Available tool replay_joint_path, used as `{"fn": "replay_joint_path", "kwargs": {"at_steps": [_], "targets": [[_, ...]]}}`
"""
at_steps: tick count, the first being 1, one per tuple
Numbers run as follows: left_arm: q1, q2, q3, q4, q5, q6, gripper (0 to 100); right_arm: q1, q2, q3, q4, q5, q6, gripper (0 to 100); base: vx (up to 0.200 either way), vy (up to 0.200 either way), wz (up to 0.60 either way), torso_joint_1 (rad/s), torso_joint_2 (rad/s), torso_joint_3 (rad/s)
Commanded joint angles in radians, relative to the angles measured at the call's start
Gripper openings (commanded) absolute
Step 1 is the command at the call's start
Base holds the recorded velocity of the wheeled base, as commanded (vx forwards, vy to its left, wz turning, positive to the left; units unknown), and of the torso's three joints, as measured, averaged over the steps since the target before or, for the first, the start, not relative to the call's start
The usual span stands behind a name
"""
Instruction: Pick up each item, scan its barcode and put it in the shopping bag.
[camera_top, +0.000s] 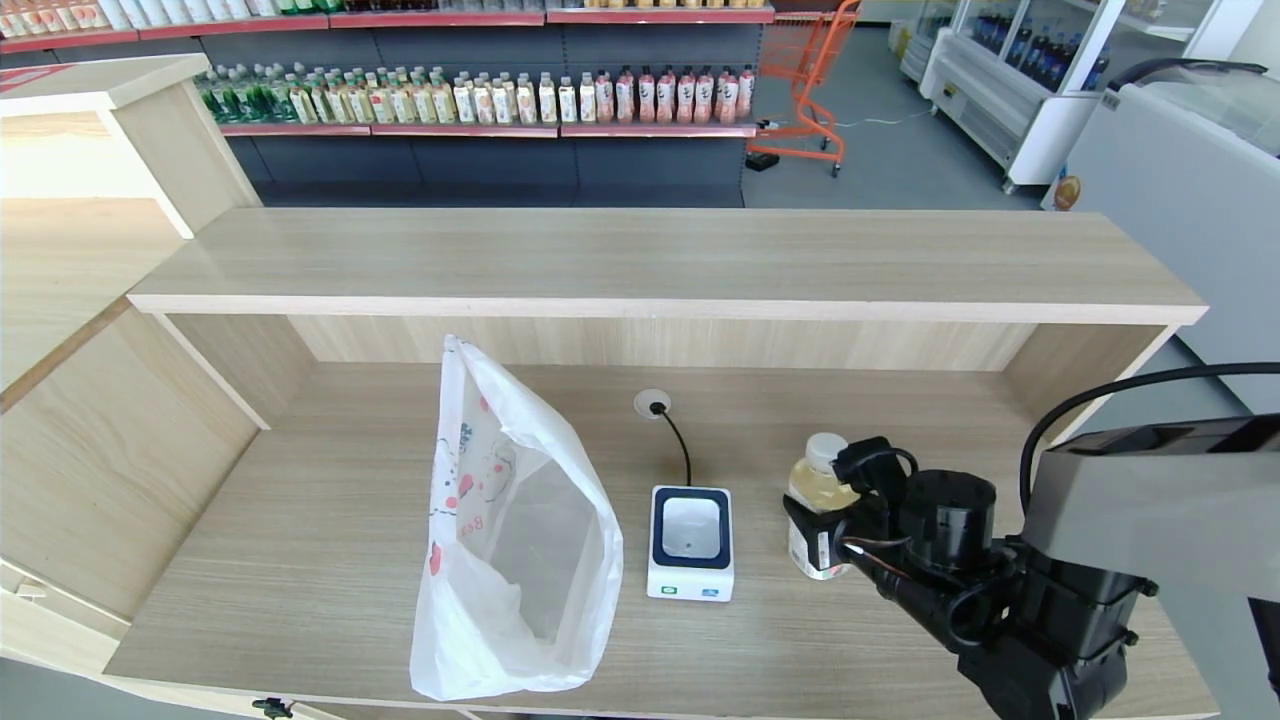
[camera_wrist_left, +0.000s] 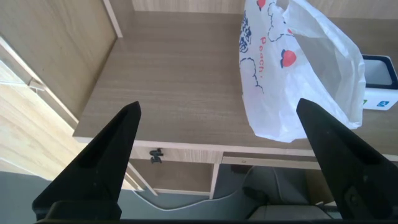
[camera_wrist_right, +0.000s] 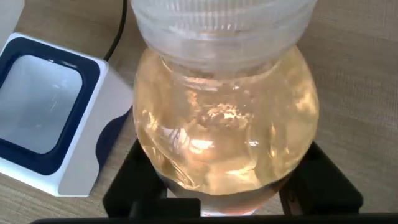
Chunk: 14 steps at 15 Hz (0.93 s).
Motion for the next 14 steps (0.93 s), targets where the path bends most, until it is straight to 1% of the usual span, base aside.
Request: {"fn": "replay_joint_path", "kwargs": {"at_steps": [1, 4, 9, 12, 14], "targets": [[0.0, 0.0, 0.0, 0.0, 0.0, 0.0, 100, 0.0, -0.015, -0.001, -0.001, 0.0, 0.001, 0, 0.0, 0.0, 0.0, 0.0, 0.0, 0.0], [0.0, 0.0, 0.0, 0.0, 0.0, 0.0, 100, 0.0, -0.027, 0.004, -0.001, 0.001, 0.003, 0, 0.0, 0.0, 0.0, 0.0, 0.0, 0.0], [0.0, 0.0, 0.0, 0.0, 0.0, 0.0, 100, 0.003, -0.005, 0.085, -0.041, 0.007, 0.006, 0, 0.0, 0.0, 0.0, 0.0, 0.0, 0.0], [0.0, 0.0, 0.0, 0.0, 0.0, 0.0, 100, 0.005, 0.009, 0.081, -0.043, 0.007, 0.001, 0, 0.0, 0.0, 0.0, 0.0, 0.0, 0.0], [0.0, 0.0, 0.0, 0.0, 0.0, 0.0, 100, 0.0, -0.021, 0.058, -0.043, 0.007, 0.007, 0, 0.0, 0.0, 0.0, 0.0, 0.0, 0.0]]}}
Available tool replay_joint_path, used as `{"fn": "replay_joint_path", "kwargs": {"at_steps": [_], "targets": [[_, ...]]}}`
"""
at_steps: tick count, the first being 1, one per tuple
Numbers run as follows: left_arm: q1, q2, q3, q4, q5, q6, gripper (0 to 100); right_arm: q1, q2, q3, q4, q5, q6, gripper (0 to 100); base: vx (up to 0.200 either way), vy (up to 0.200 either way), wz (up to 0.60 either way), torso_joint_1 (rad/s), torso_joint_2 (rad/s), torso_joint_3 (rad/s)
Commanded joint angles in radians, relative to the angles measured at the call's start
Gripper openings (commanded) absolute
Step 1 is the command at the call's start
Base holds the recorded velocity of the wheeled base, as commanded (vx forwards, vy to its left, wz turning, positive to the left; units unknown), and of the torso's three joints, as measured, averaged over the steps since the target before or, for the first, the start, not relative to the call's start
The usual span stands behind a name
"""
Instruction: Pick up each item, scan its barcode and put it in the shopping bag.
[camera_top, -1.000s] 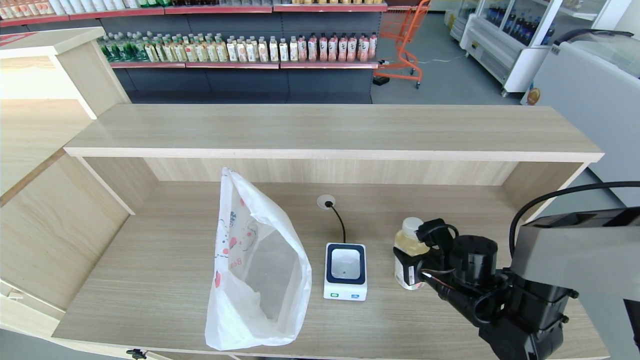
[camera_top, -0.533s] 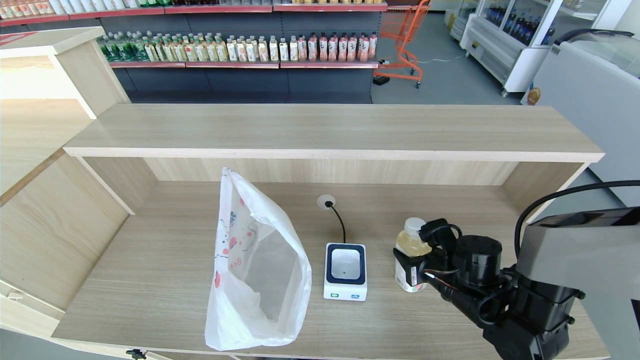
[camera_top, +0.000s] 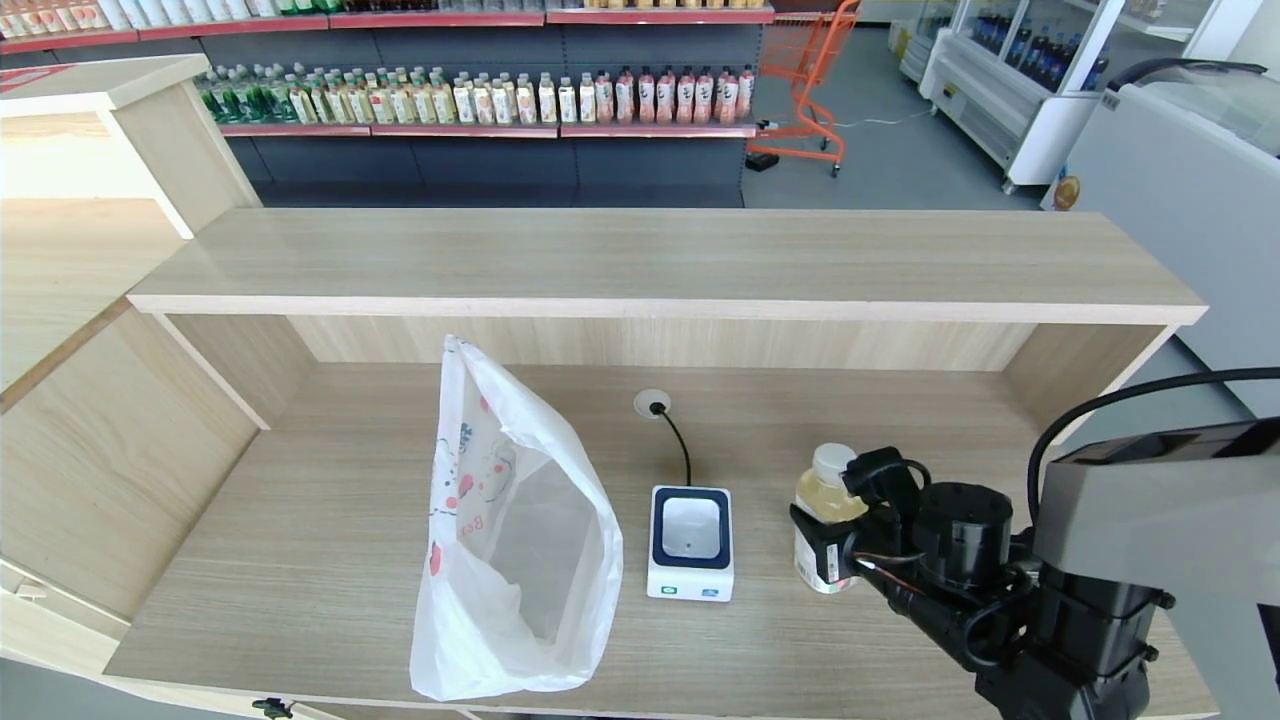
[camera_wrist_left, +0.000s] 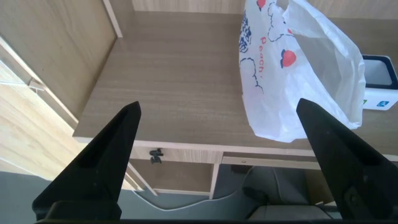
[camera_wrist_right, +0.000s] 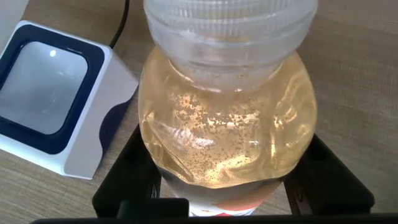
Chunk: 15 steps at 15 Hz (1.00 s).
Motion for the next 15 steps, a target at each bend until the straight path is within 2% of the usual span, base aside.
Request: {"fn": "replay_joint_path", "kwargs": {"at_steps": [1, 2, 3, 6, 7, 10, 11, 15], "targets": [[0.0, 0.0, 0.0, 0.0, 0.001, 0.0, 100, -0.01, -0.058, -0.039, 0.0, 0.003, 0.013, 0, 0.0, 0.0, 0.0, 0.0, 0.0, 0.0], [0.0, 0.0, 0.0, 0.0, 0.001, 0.0, 100, -0.016, -0.118, -0.064, 0.005, 0.019, 0.044, 0, 0.0, 0.0, 0.0, 0.0, 0.0, 0.0], [0.0, 0.0, 0.0, 0.0, 0.001, 0.0, 100, -0.039, -0.196, -0.08, 0.077, 0.074, 0.076, 0, 0.0, 0.0, 0.0, 0.0, 0.0, 0.0], [0.0, 0.0, 0.0, 0.0, 0.001, 0.0, 100, -0.116, -0.469, -0.123, 0.413, 0.327, 0.225, 0, 0.0, 0.0, 0.0, 0.0, 0.0, 0.0], [0.0, 0.0, 0.0, 0.0, 0.001, 0.0, 100, -0.121, -0.555, -0.131, 0.519, 0.422, 0.296, 0, 0.0, 0.0, 0.0, 0.0, 0.0, 0.0], [0.0, 0.0, 0.0, 0.0, 0.001, 0.0, 100, -0.093, -0.729, -0.123, 0.712, 0.612, 0.368, 0, 0.0, 0.0, 0.0, 0.0, 0.0, 0.0], [0.0, 0.0, 0.0, 0.0, 0.001, 0.0, 100, -0.073, -0.747, -0.107, 0.729, 0.645, 0.368, 0, 0.0, 0.0, 0.0, 0.0, 0.0, 0.0], [0.0, 0.0, 0.0, 0.0, 0.001, 0.0, 100, 0.028, -0.735, -0.08, 0.729, 0.648, 0.366, 0, 0.0, 0.0, 0.0, 0.0, 0.0, 0.0]]}}
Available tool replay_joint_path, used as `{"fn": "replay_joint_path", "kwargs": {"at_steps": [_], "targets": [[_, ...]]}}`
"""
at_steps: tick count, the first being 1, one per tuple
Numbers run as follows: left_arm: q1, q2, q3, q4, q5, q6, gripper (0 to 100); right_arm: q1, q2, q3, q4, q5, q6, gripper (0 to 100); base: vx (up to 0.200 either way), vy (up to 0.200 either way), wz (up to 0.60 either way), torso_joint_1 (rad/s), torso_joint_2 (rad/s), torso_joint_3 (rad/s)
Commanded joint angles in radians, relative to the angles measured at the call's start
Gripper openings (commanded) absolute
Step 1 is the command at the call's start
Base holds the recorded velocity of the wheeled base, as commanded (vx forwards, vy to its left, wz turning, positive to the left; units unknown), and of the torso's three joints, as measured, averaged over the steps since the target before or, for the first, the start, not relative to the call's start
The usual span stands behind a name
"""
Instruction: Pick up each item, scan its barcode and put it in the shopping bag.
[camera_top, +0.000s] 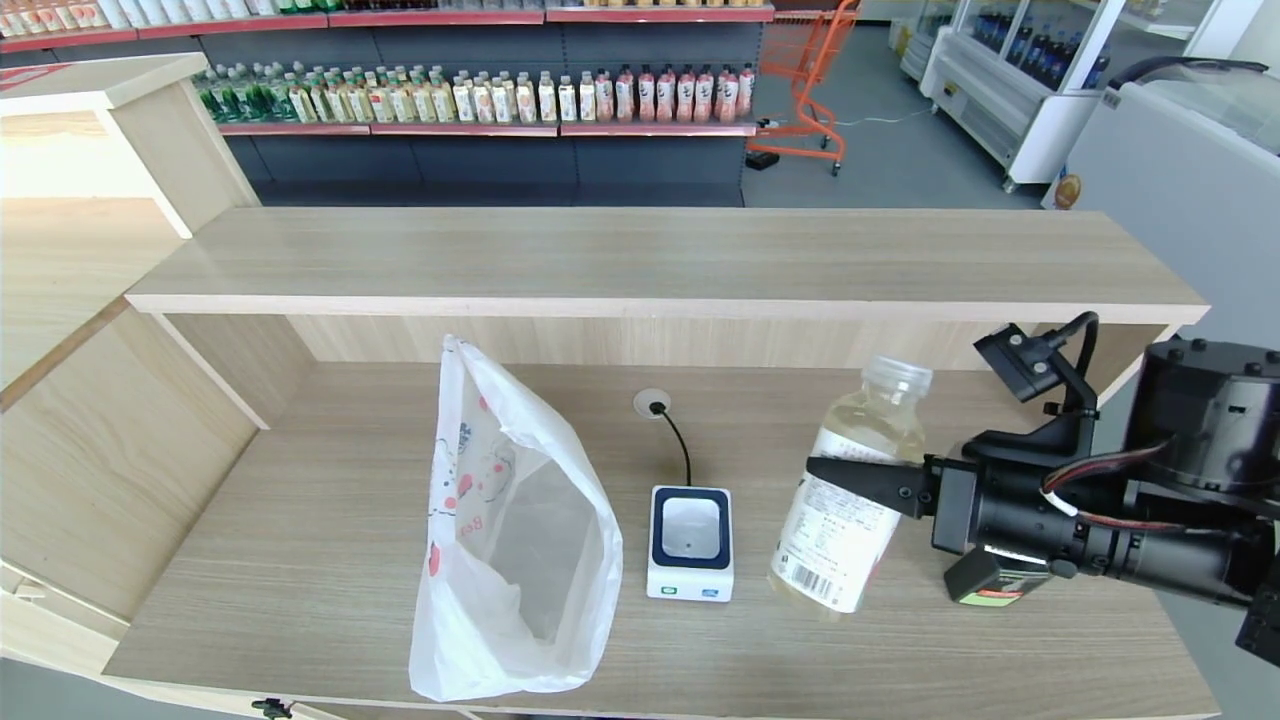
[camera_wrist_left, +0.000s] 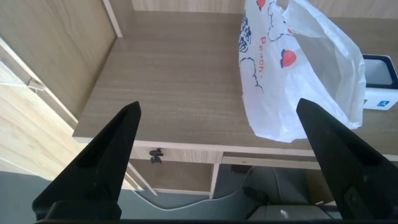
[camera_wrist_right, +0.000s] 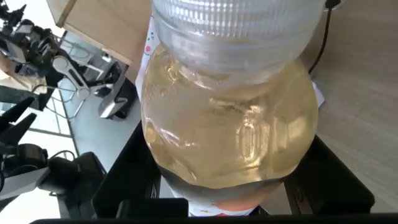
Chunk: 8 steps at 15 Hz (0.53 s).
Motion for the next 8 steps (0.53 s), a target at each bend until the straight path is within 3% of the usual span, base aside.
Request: {"fn": "replay_joint_path", "kwargs": {"at_steps": [1, 8], "targets": [[0.0, 0.0, 0.0, 0.0, 0.001, 0.0, 100, 0.05, -0.019, 0.013, -0.002, 0.001, 0.0, 0, 0.0, 0.0, 0.0, 0.0, 0.0, 0.0], [0.0, 0.0, 0.0, 0.0, 0.001, 0.0, 100, 0.156, -0.022, 0.03, -0.016, 0.005, 0.016, 0, 0.0, 0.0, 0.0, 0.0, 0.0, 0.0]]}}
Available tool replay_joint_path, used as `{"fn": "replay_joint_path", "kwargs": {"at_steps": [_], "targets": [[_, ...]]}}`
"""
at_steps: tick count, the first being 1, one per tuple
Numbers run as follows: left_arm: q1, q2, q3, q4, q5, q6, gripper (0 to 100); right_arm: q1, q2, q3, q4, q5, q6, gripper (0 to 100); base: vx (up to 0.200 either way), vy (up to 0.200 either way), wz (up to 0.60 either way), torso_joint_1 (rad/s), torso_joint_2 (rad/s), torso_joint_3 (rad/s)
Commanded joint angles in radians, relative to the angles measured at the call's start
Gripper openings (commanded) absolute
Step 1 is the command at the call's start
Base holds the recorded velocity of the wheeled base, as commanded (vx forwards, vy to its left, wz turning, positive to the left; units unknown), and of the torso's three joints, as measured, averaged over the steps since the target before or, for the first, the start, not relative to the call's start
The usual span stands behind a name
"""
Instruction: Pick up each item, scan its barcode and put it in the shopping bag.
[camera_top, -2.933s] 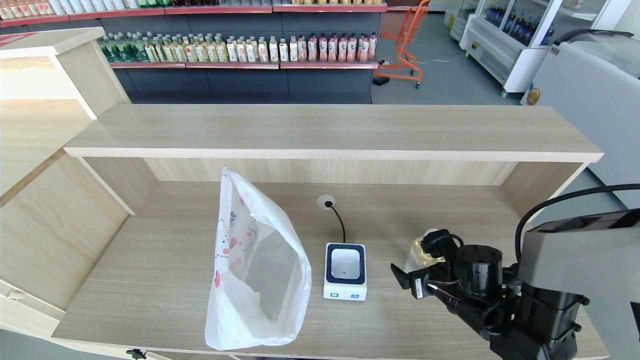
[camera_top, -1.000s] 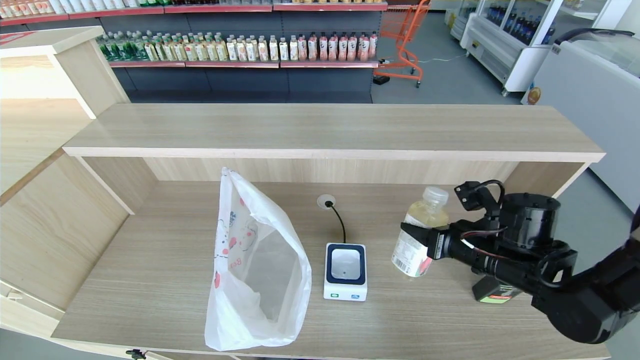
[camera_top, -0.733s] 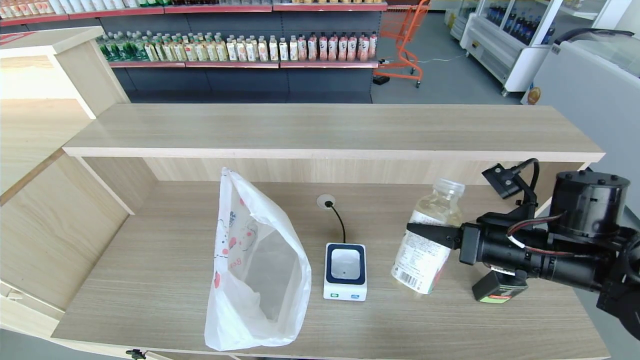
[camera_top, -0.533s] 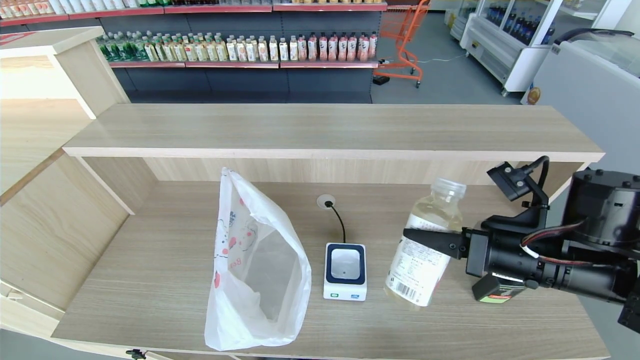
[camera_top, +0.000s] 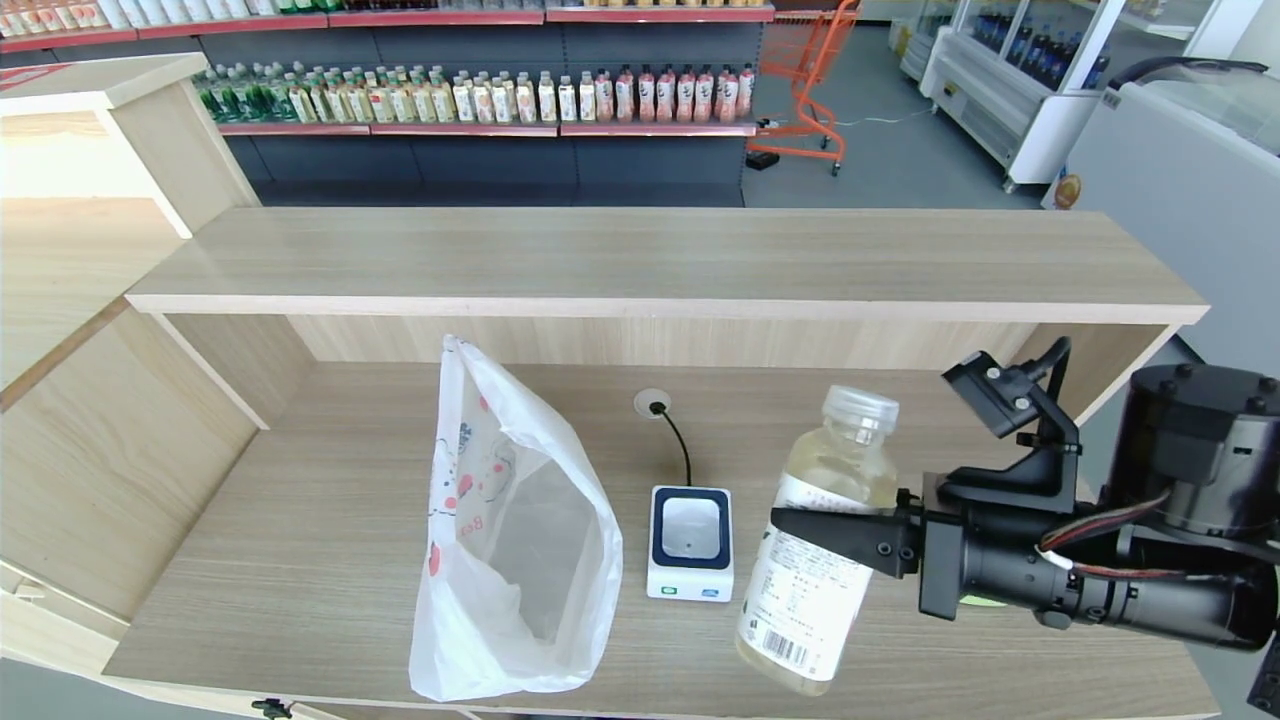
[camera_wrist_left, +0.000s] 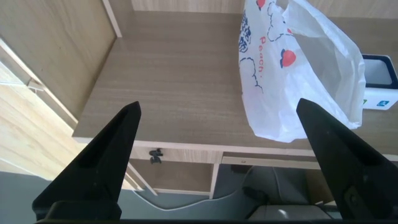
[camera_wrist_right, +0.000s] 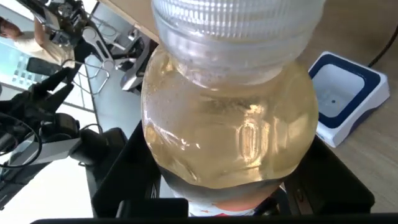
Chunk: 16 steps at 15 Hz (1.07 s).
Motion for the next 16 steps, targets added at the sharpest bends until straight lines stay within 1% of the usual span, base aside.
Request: {"fn": "replay_joint_path", "kwargs": {"at_steps": [1, 3, 6, 10, 12, 16], "targets": [[0.0, 0.0, 0.0, 0.0, 0.001, 0.0, 100, 0.035, -0.003, 0.002, -0.029, 0.024, 0.033, 0, 0.0, 0.0, 0.0, 0.0, 0.0, 0.0], [0.0, 0.0, 0.0, 0.0, 0.001, 0.0, 100, 0.039, 0.019, 0.002, -0.048, 0.046, 0.033, 0, 0.0, 0.0, 0.0, 0.0, 0.0, 0.0], [0.0, 0.0, 0.0, 0.0, 0.001, 0.0, 100, 0.056, 0.043, 0.025, -0.08, 0.041, 0.021, 0, 0.0, 0.0, 0.0, 0.0, 0.0, 0.0], [0.0, 0.0, 0.0, 0.0, 0.001, 0.0, 100, 0.058, 0.105, 0.023, -0.146, 0.038, -0.004, 0, 0.0, 0.0, 0.0, 0.0, 0.0, 0.0], [0.0, 0.0, 0.0, 0.0, 0.001, 0.0, 100, 0.082, 0.108, 0.023, -0.148, 0.038, -0.004, 0, 0.0, 0.0, 0.0, 0.0, 0.0, 0.0], [0.0, 0.0, 0.0, 0.0, 0.001, 0.0, 100, 0.082, 0.106, 0.023, -0.148, 0.038, -0.004, 0, 0.0, 0.0, 0.0, 0.0, 0.0, 0.0]]}}
